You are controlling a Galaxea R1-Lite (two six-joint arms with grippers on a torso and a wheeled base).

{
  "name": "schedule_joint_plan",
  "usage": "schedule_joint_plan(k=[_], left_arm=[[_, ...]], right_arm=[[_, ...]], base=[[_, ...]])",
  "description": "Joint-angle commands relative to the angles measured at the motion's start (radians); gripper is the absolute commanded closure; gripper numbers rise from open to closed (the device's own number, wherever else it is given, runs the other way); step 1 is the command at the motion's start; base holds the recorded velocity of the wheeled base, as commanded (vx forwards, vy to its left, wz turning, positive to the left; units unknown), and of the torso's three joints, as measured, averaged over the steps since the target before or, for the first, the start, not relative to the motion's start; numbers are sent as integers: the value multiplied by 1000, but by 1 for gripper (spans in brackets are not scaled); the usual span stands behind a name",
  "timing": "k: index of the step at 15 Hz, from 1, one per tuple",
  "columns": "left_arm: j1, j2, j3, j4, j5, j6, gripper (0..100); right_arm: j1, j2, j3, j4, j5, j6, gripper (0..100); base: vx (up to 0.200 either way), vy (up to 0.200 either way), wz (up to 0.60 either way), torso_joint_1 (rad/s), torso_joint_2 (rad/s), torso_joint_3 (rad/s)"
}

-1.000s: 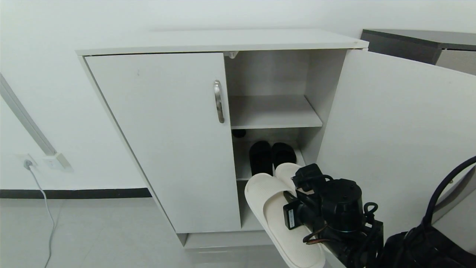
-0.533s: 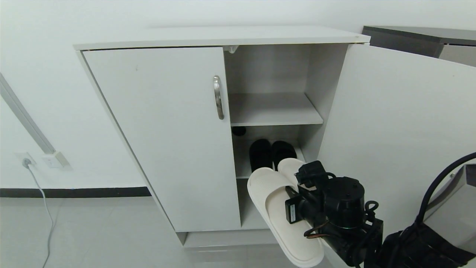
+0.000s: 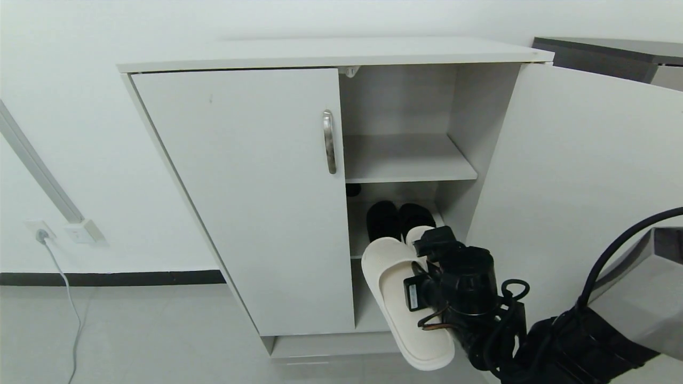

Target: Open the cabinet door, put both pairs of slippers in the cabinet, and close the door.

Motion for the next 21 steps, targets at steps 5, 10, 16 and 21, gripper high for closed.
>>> schedule_joint_plan(k=[5, 10, 16, 21], left_arm=[[0, 1, -1, 0, 0, 0, 100], [0, 1, 0, 0, 0, 0, 100], [0, 1, -1, -2, 0, 2, 100], [0, 1, 0, -2, 0, 2, 100]], right_arm=[[9, -16, -295, 406, -114, 187, 100], [15, -78, -486, 650, -171, 208, 100], [25, -117, -571, 673, -224, 139, 100], [22, -117, -591, 674, -218, 115, 100]], base=[[0, 0, 0, 0, 0, 0], [0, 0, 0, 0, 0, 0], [0, 0, 0, 0, 0, 0], [0, 0, 0, 0, 0, 0]])
